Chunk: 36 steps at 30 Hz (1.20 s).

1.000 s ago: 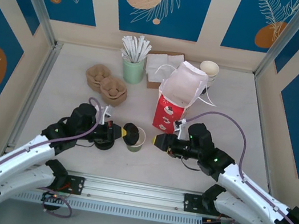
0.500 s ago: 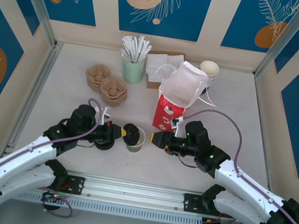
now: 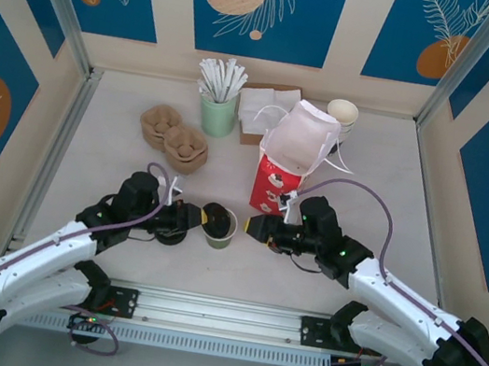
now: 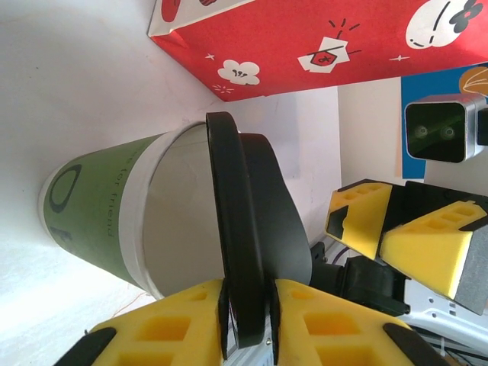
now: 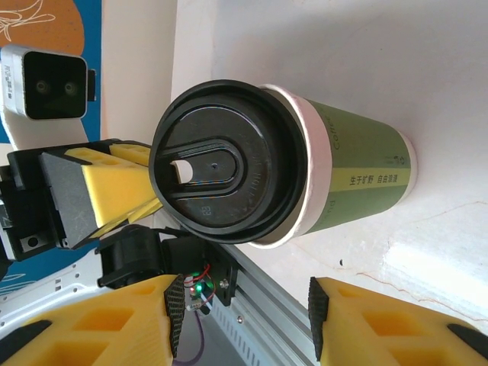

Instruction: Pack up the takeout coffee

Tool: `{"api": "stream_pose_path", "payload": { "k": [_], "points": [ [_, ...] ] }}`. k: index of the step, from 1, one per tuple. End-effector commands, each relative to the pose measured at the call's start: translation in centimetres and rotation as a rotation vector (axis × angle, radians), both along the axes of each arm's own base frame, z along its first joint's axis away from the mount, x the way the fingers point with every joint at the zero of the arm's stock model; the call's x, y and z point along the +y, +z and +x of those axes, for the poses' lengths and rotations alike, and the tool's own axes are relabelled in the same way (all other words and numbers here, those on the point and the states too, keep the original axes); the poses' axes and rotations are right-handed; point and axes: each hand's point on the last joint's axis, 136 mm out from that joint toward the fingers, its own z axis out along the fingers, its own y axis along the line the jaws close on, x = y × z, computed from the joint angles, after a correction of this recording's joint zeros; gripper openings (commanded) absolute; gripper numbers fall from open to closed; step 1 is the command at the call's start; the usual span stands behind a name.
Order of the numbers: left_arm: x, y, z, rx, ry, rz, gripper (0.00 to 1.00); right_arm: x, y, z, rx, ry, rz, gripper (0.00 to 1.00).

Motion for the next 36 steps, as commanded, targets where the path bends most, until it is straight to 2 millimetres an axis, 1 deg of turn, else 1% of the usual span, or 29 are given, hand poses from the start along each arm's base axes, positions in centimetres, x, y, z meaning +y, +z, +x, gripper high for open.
{"api": "stream_pose_path", "payload": {
  "k": [1,5,8,15,20,23,36],
  "points": [
    [0.4,-0.2,-0.2,-0.007,-0.006,0.006,0.24,0.5,0.9,0.1,-0.006,0.015,0.024,0.49],
    [0.9,-0.5,-0.3,-0.011,0.006,0.024,0.24,1.1,1.3,0.1,-0.015,0.038,0.005,0.49],
    [0.8,-0.7,-0.3,-0.011,0.005,0.028,0.24,1.3,1.4,0.0,-0.046,0.044,-0.03,0.5],
    [0.9,-1.1,-0.2,-0.019,-0.004,0.056,0.26,1.5,0.9,0.0,-0.047,0.042,-0.045,0.49],
    [0.9,-1.7,-0.1,-0.011,-0.004,0.064,0.32,1.5,0.6,0.2,-0.05,0.032,-0.056,0.5],
    [0.8,-1.7,-0.1,-0.013,-0.008,0.056,0.36,1.5,0.5,0.4,-0.059,0.026,-0.072,0.51],
    [0.2,-1.9,0.1,-0.012,-0.023,0.036,0.39,2.2,0.1,0.4,-0.053,0.047,-0.089,0.55]
  ]
}}
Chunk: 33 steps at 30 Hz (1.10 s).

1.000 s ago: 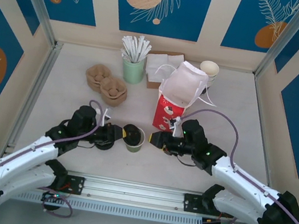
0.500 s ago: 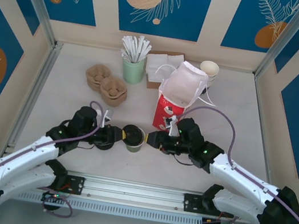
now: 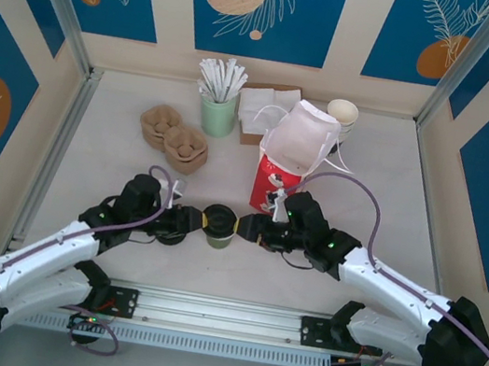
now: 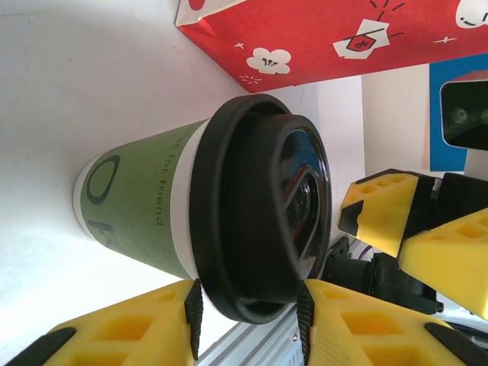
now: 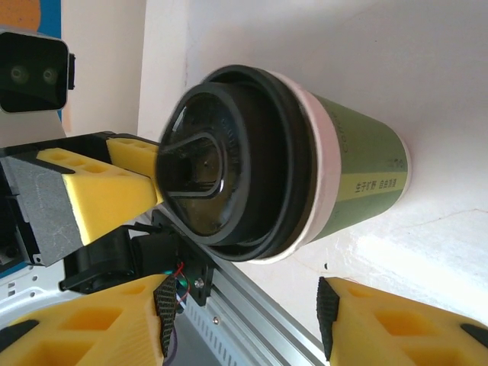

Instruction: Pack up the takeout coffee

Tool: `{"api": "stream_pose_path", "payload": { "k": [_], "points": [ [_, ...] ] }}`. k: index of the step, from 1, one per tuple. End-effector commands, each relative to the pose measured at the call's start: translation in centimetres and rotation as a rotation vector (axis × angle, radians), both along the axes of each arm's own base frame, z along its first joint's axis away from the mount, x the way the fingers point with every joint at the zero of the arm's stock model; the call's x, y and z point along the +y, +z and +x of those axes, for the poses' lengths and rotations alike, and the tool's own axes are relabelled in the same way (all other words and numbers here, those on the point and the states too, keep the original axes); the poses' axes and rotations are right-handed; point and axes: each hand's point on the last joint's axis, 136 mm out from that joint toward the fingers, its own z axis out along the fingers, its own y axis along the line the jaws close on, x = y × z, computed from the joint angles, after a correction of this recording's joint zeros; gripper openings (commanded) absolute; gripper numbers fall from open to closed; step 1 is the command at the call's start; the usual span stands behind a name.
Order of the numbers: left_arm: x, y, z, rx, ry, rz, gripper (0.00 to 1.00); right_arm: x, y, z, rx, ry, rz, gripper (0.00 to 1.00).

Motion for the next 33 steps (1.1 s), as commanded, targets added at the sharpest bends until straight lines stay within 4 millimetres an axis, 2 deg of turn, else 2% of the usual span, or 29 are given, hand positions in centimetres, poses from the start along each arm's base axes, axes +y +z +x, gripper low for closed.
{"api": "stream_pose_path", "payload": {
  "k": [1,12,15,20,28,33],
  "points": [
    [-0.1,0.0,0.3,-0.011,-0.007,-0.015,0.4,0.5,1.2,0.4,-0.038,0.013,0.007,0.55],
    [-0.1,-0.1,0.1,-0.008,-0.017,-0.007,0.46,0.7,1.1,0.5,-0.04,0.02,-0.001,0.55],
    [0.1,0.3,0.1,-0.018,-0.018,0.011,0.63,0.8,1.2,0.5,-0.042,0.025,-0.003,0.56],
    [0.8,1.1,0.0,-0.048,-0.015,0.058,0.75,0.9,1.3,0.4,-0.047,0.03,-0.008,0.57],
    [0.8,2.0,1.0,-0.079,-0.02,0.11,0.77,1.1,1.1,0.7,-0.03,0.011,-0.029,0.57],
    [0.6,2.2,1.8,-0.084,-0.026,0.152,0.77,1.0,0.9,0.9,-0.035,-0.009,-0.06,0.61]
  ]
}}
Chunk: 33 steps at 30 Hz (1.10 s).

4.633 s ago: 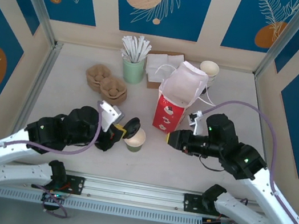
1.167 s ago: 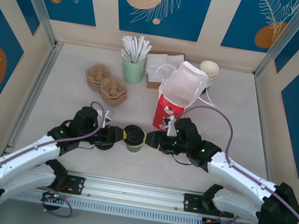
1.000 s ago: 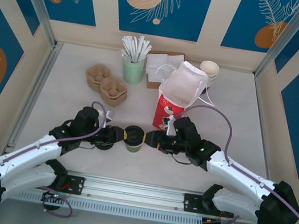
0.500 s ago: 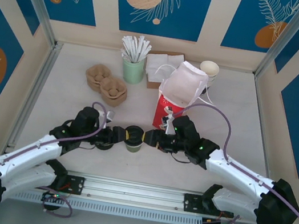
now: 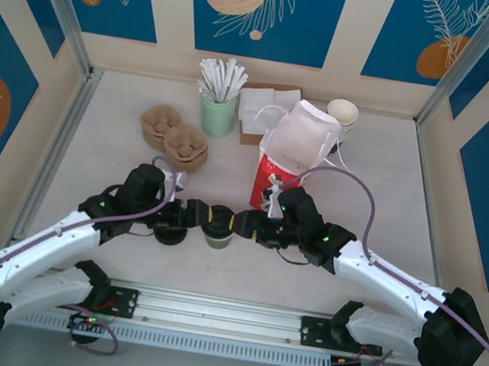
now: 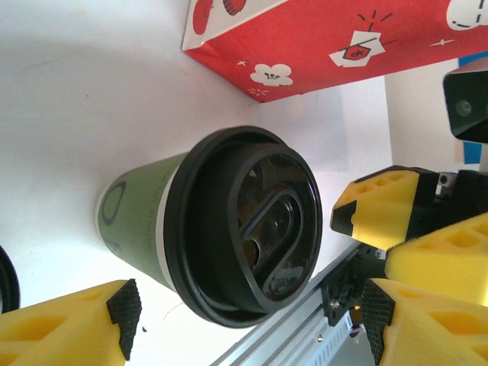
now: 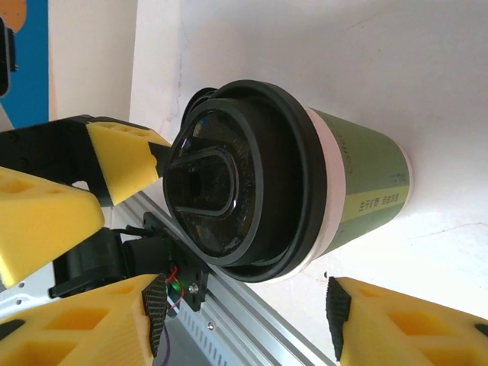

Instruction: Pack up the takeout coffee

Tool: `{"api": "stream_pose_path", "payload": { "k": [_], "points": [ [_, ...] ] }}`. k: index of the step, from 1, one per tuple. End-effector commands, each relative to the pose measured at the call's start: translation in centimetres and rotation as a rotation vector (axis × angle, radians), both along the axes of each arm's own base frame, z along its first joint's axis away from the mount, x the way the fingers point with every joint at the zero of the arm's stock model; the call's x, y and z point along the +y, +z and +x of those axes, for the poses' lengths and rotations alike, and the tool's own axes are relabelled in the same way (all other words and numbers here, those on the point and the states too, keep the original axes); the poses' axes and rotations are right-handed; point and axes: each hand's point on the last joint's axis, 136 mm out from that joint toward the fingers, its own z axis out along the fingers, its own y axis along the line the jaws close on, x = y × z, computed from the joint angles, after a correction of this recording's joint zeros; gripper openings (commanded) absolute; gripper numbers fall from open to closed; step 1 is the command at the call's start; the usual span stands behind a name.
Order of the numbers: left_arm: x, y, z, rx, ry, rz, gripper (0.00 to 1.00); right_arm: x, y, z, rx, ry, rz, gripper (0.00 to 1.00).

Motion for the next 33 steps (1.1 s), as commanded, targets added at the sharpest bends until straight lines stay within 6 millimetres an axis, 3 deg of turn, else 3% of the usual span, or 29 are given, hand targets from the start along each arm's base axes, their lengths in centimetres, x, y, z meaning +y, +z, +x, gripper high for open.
{"api": "stream_pose_path", "payload": {
  "k": [1,18,33],
  "points": [
    [0.2,0.7,1.0,-0.028,0.002,0.037,0.77,0.1,0.8,0.5,-0.026,-0.02,-0.022,0.62],
    [-0.8,-1.2,1.8,0.015,-0.045,0.081,0.64,0.9,-0.5,1.1,0.014,-0.031,-0.064,0.62],
    [-1.4,-2.6,1.2,0.051,-0.095,0.085,0.62,1.0,-1.2,1.4,0.028,-0.04,-0.085,0.62]
  ]
}}
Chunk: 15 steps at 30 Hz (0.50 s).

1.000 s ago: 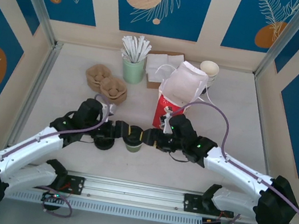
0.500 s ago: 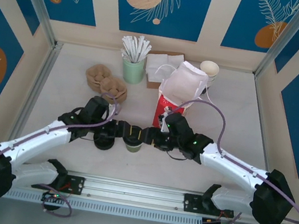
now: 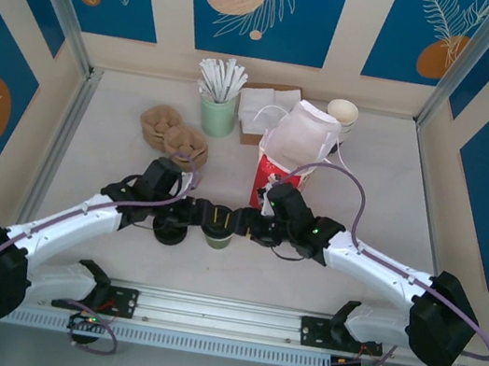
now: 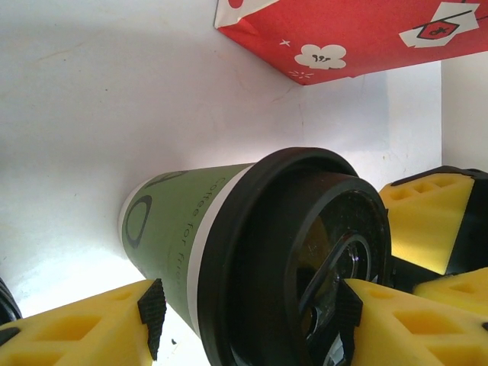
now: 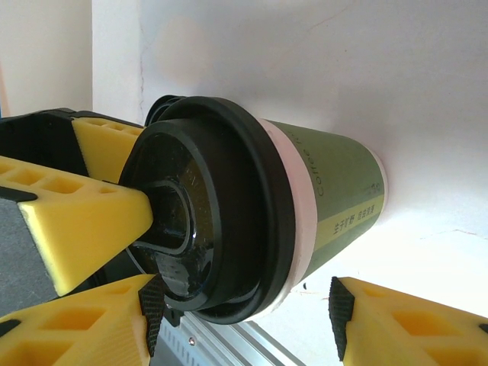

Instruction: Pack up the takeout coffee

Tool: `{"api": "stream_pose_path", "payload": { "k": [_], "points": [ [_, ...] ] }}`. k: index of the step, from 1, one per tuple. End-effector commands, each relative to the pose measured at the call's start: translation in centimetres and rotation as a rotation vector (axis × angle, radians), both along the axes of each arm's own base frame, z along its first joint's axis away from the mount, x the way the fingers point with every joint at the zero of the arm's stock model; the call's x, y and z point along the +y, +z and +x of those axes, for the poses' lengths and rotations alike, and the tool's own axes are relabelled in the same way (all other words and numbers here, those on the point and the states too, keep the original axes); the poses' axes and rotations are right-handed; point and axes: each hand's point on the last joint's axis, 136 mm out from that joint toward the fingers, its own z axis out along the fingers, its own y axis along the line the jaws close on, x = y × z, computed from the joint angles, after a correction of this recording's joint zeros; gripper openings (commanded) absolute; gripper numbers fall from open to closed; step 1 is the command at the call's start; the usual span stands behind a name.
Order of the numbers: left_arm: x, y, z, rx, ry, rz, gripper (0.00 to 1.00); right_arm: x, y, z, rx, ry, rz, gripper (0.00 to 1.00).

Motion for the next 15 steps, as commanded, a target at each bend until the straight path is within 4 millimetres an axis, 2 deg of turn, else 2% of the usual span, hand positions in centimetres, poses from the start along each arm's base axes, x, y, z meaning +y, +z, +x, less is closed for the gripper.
{"api": "stream_pose_path", "payload": {
  "k": [1,15],
  "points": [
    [-0.33,0.31,-0.11,-0.016,-0.039,-0.014,0.62,0.32,0.48,0.41,-0.007,-0.013,-0.006,0.62],
    [-0.25,-0.52,-0.8,0.0,-0.048,-0.007,0.62,0.28,-0.27,0.49,0.006,-0.013,-0.03,0.62]
  ]
}}
